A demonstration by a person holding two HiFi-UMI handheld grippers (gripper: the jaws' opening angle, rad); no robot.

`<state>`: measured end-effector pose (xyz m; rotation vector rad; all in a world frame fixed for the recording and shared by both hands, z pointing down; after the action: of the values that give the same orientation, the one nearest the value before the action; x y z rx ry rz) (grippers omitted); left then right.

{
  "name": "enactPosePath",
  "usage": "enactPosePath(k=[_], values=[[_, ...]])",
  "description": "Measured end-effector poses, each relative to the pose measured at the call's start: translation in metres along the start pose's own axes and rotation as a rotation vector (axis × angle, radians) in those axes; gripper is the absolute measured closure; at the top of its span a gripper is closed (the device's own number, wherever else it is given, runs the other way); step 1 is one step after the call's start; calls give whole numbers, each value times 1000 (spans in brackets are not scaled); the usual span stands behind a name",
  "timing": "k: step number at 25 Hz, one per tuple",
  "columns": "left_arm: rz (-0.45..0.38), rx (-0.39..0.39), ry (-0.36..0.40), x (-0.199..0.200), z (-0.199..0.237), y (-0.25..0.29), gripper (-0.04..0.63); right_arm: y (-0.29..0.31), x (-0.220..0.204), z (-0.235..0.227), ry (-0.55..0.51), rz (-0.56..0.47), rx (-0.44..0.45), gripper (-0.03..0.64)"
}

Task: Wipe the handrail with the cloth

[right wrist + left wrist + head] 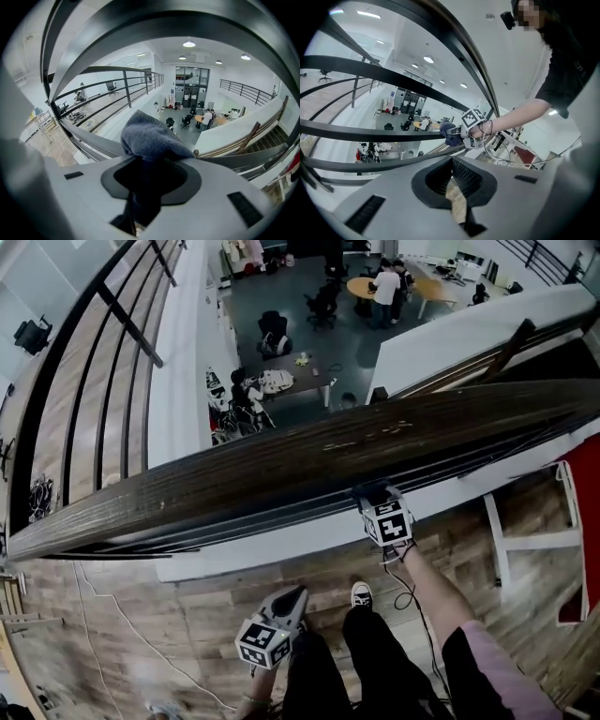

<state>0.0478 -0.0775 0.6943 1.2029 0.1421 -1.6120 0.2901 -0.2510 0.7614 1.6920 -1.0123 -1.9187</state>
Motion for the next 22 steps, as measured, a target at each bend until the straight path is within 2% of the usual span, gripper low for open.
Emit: enactPosePath(k=[9, 14, 18, 22], values=[[23, -79, 15, 25, -62, 117, 594, -28, -37, -181, 92, -5, -123, 512], [73, -110, 42, 24, -87, 154, 594, -46, -57, -267, 82, 3, -204, 512], [109, -112, 49, 21, -93, 168, 594, -59, -69, -318, 113, 28, -281, 512], [115, -120, 52, 27, -102, 180, 594, -75, -78, -349, 120, 51, -329, 512]])
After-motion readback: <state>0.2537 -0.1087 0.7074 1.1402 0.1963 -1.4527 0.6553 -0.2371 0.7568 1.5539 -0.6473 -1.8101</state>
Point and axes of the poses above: the fingertips, and each gripper's own axes: y forward along the fingers, z to its left, x out of its top, the point moved 4 cm from there along -y, backward along the fingers, and after that the axes turned 3 degrees about -y, right-handed, at the moved point
